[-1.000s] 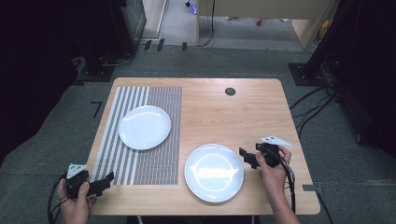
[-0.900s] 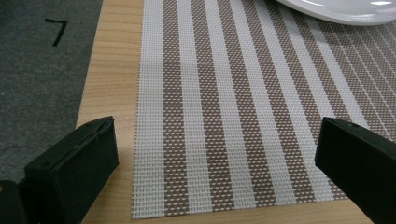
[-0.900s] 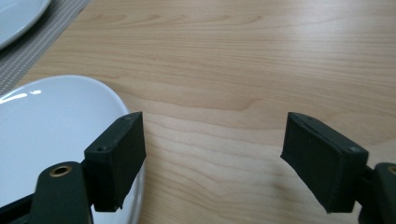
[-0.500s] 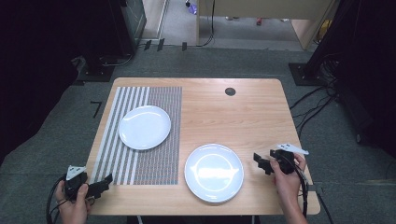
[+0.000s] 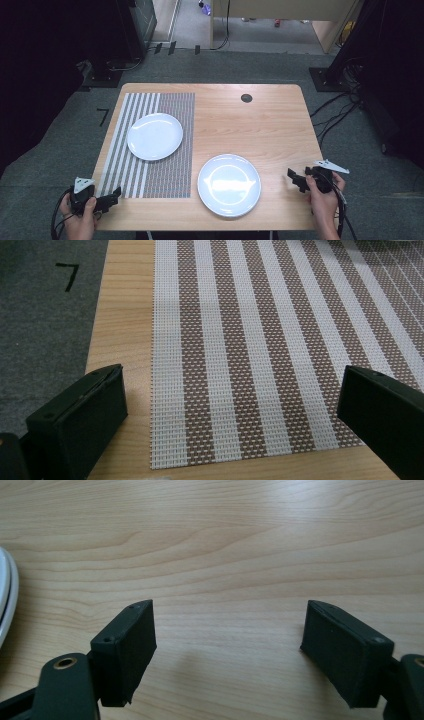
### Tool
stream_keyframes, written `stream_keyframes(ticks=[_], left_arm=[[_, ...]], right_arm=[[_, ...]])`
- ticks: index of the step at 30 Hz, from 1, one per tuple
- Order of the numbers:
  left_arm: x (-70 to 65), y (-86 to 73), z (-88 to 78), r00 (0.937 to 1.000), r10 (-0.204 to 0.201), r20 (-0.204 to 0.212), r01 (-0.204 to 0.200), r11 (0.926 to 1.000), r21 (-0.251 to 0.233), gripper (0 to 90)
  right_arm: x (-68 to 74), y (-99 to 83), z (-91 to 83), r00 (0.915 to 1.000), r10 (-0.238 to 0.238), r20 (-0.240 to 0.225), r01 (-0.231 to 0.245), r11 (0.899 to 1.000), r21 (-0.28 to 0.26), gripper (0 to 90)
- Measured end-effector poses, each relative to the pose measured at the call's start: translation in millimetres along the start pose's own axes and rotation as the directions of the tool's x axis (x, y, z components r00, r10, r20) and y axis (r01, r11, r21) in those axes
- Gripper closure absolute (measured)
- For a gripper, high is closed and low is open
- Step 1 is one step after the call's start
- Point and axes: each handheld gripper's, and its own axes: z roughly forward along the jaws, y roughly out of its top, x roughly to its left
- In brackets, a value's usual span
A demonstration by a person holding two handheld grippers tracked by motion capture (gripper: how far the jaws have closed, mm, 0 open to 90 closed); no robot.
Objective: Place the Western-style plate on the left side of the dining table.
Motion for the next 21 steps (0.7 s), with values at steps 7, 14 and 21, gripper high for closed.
stream_keyframes(ticks=[7,14,21], left_arm=[[-1.5,-0.5,0.9,0.9998,0.016,-0.012,-0.016,0.9999,0.001,0.0],[-2.6,-0.7,1.3,0.9995,0.026,-0.02,-0.026,0.9997,0.003,0.0],[-1.8,-0.8,1.0,0.9996,0.025,-0.013,-0.025,0.9997,0.002,0.0]], right_arm=[[-17.2,-4.2,-9.2,0.9994,0.024,0.024,-0.024,1.0,-0.012,21.6],[-28.0,-6.8,-15.3,0.9986,0.037,0.039,-0.036,0.999,-0.021,21.7],[-42.1,-10.3,-23.7,0.9958,0.048,0.077,-0.046,0.998,-0.031,21.9]])
